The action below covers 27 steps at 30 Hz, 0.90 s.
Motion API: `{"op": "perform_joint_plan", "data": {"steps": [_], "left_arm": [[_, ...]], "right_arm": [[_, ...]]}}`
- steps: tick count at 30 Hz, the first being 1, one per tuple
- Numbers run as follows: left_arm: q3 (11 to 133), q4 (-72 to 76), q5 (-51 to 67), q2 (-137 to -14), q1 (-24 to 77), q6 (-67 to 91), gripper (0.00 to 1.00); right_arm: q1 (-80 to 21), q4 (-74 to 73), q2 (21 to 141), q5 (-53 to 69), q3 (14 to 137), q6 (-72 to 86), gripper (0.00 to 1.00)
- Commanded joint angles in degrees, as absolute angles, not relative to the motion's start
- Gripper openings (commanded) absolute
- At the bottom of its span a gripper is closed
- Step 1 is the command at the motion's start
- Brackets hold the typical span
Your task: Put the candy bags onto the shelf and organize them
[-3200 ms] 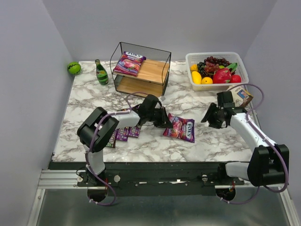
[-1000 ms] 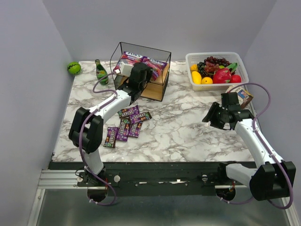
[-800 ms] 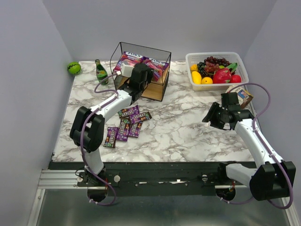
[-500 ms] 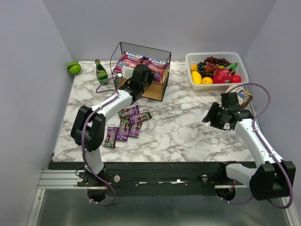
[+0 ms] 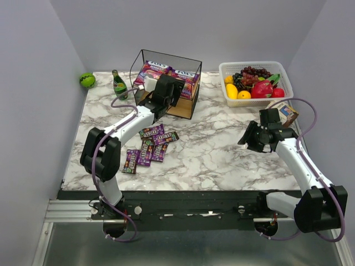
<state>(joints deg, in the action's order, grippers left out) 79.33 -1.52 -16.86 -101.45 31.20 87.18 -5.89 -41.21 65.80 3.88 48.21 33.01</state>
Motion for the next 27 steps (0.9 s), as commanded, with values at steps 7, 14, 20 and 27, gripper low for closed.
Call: {"op": "perform_joint_plan", "data": {"steps": [7,14,20,27], "left_arm": [[78.75,-17.22,-20.48,-88.08,30.85,72.71,0.83],[77.7,-20.56,-18.46,-82.01,26.03,61.64,0.84],[73.4,-21.78,-11.6,-75.77,16.28,52.13,0.99],[68.12,-28.3,-10.29,-69.18,9.95,40.79,0.99]], "right_arm": [[-5.54,-40.61,66.97,5.27,49.3,33.31,0.58],[-5.54,-40.17,66.97,6.5,49.92,32.7,0.58],[-5.54,-33.16,64.34,12.9,46.5,32.17,0.77],[-5.89,-23.83,65.03,23.1,45.09,31.46,0.95]]}}
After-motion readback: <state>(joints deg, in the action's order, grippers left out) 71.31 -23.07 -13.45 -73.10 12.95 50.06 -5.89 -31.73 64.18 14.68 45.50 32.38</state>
